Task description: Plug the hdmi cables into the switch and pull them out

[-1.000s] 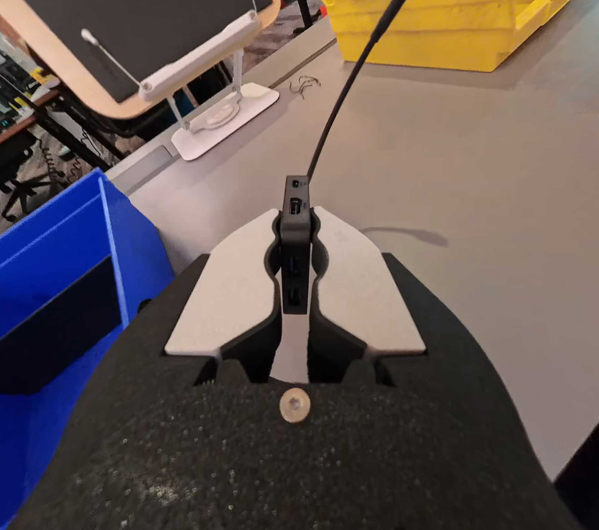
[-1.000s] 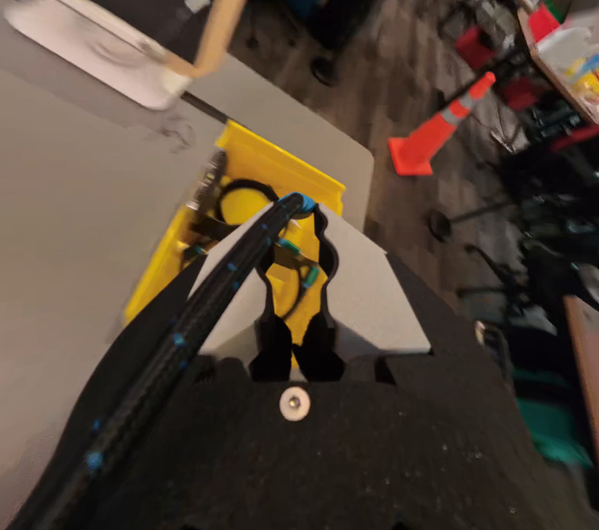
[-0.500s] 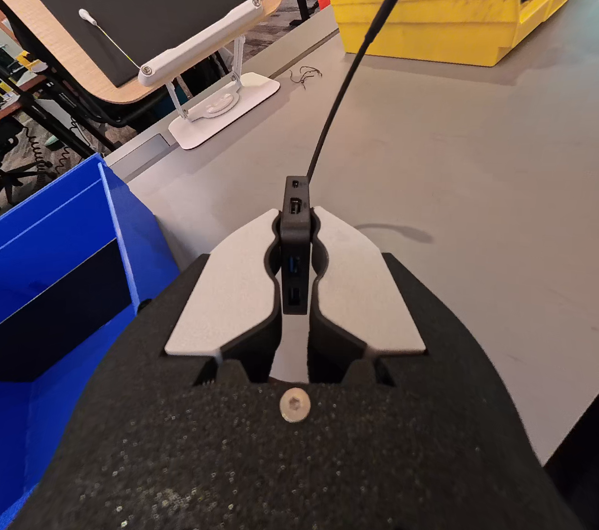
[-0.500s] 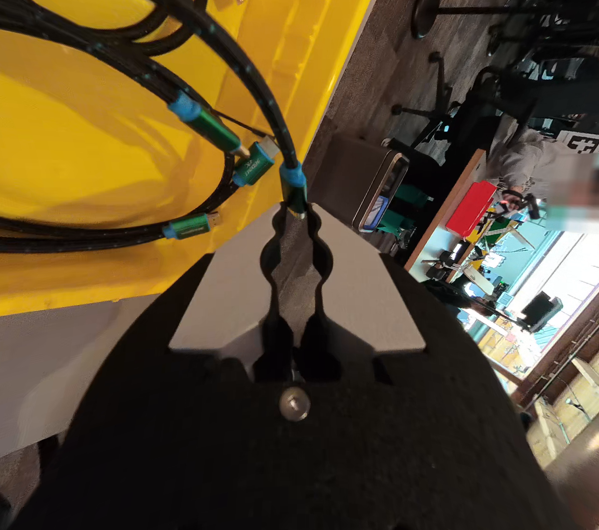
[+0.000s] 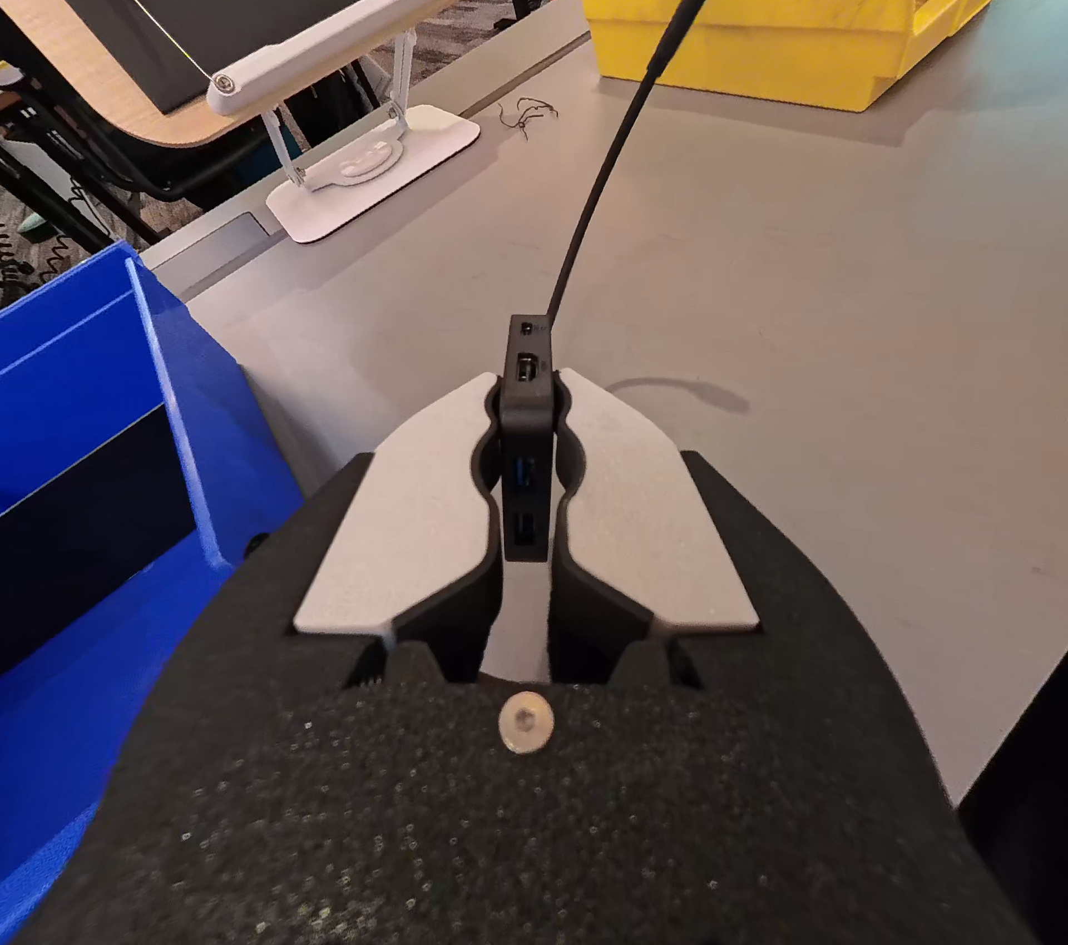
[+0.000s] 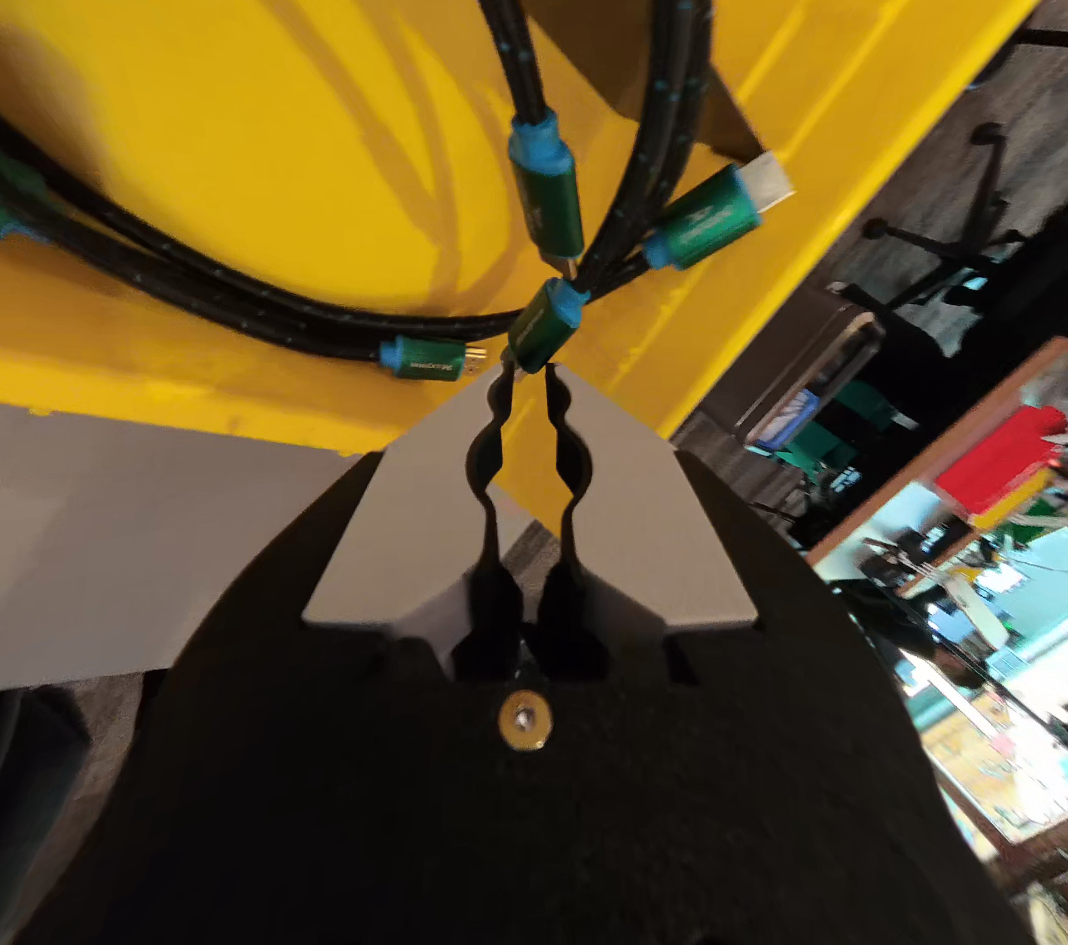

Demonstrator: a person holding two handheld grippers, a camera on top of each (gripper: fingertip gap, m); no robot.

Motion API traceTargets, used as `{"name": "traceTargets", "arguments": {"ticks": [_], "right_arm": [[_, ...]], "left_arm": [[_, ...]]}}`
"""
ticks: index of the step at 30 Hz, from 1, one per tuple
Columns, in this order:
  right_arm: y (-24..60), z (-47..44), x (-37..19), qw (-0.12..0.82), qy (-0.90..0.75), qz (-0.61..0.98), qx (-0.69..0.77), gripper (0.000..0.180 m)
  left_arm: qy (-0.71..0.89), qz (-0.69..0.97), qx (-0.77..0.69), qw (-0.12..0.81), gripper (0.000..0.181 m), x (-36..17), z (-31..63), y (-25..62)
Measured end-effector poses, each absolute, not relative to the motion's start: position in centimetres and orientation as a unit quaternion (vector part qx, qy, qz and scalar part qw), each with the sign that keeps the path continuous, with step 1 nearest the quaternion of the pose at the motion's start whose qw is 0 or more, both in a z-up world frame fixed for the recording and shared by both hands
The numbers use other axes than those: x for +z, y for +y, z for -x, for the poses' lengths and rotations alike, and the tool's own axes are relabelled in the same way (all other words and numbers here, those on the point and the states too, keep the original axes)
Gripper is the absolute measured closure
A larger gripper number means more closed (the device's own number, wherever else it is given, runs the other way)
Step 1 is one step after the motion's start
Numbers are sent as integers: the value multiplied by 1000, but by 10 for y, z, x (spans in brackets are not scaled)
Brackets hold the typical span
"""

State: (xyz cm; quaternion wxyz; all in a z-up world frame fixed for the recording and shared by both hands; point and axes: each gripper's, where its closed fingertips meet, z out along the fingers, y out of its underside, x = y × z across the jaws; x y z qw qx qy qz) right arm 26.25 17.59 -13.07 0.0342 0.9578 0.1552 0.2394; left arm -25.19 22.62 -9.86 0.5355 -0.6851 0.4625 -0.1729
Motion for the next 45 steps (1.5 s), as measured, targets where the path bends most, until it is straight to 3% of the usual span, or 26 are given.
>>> {"name": "traceTargets", "arguments": {"ticks": [1,6,10,13,17,19,23,29,30,32,38,42,45], "right_arm": [[172,-260,-135,35,154,-961,229,167],[160,-237,-158,19,126,-984,125,161],[160,-221,-142,-59,71,-991,96,150],[176,-152,-115,-208,64,-976,-7,144],[190,7,-65,-449,169,-847,-227,138],[176,84,-53,-501,227,-764,-337,131],[156,182,-62,-467,237,-692,-498,117],[141,242,-41,-453,221,-607,-615,131],[141,245,-40,-452,219,-604,-619,134],[144,244,-44,-446,207,-620,-612,166],[152,195,-29,-491,210,-640,-552,167],[175,70,23,-589,145,-667,-432,167],[194,-58,43,-632,93,-736,-223,167]], "left_arm": [[463,685,-175,534,167,-99,251,226],[468,682,-179,533,167,-98,247,222],[468,675,-195,537,167,-93,244,217],[451,672,-255,529,167,-87,240,212],[398,639,-430,498,167,-61,232,194],[363,603,-523,481,167,-41,233,185],[313,539,-656,426,167,-15,234,167],[291,537,-690,388,167,-18,226,158],[298,538,-690,382,167,-20,223,155],[307,536,-699,361,167,-22,219,149],[323,558,-656,393,152,-28,224,159],[343,580,-619,404,152,-41,224,163],[350,583,-621,389,152,-47,219,159]]}}
